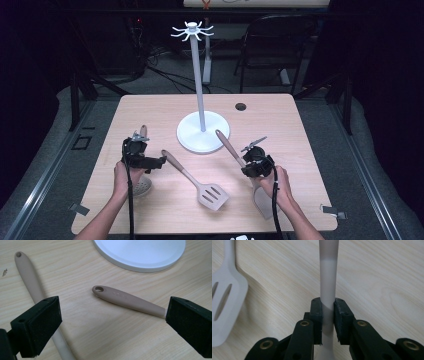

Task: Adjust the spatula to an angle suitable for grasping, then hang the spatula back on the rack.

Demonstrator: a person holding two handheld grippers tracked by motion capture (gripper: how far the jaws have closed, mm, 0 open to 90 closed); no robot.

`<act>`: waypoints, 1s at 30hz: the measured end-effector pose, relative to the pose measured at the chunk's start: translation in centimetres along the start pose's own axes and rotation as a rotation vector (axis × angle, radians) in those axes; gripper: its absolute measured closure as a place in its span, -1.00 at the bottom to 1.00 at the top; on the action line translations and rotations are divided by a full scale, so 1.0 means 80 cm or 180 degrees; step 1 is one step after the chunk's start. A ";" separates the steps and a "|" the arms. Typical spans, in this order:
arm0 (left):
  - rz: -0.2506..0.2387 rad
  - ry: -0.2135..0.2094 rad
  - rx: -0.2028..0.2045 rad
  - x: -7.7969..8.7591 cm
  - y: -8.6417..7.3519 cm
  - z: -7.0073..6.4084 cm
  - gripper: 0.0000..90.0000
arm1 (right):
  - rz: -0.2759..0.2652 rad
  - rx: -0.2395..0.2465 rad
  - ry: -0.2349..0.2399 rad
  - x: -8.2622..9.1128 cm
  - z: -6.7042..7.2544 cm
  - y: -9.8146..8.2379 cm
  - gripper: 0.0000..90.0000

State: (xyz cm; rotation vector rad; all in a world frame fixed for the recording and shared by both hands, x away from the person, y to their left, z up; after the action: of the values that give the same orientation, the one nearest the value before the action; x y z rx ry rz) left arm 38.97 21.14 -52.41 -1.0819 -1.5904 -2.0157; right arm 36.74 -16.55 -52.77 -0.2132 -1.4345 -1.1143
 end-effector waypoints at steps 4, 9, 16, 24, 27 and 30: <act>-0.0011 -0.0014 -0.0002 0.001 0.001 -0.003 -0.99 | 0.0009 0.0103 -0.0024 0.002 0.005 0.004 0.75; -0.0046 -0.0050 0.0028 0.003 0.000 -0.006 -1.00 | -0.0080 0.0160 0.0019 0.002 0.008 0.008 0.75; -0.0070 -0.0101 0.0022 0.005 0.002 -0.011 -1.00 | -0.0054 0.0305 -0.0006 0.007 0.012 0.012 0.75; -0.0098 -0.0173 0.0036 0.006 0.007 -0.020 -0.99 | -0.0091 0.0416 0.0007 0.006 0.018 0.016 0.75; -0.0116 -0.0187 0.0032 0.006 0.010 -0.023 -0.99 | -0.0115 0.0430 0.0034 0.007 0.019 0.018 0.75; -0.0135 -0.0245 0.0059 0.007 0.017 -0.031 -0.99 | -0.0168 0.0465 0.0044 0.010 0.019 0.021 0.75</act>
State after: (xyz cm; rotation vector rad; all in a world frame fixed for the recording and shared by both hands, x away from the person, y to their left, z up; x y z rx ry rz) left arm 38.70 18.52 -51.26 -1.1409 -1.6805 -2.0045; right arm 36.73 -15.02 -50.94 -0.0643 -1.5095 -1.0464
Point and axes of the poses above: each handheld gripper's, and its own axes: x roughly backward along the jaws, y roughly out of its top, z roughly to its left, the point moved 1 cm from there along -x, roughly forward along the jaws, and after that the axes turned 12 degrees about y, right-handed, at the moved point
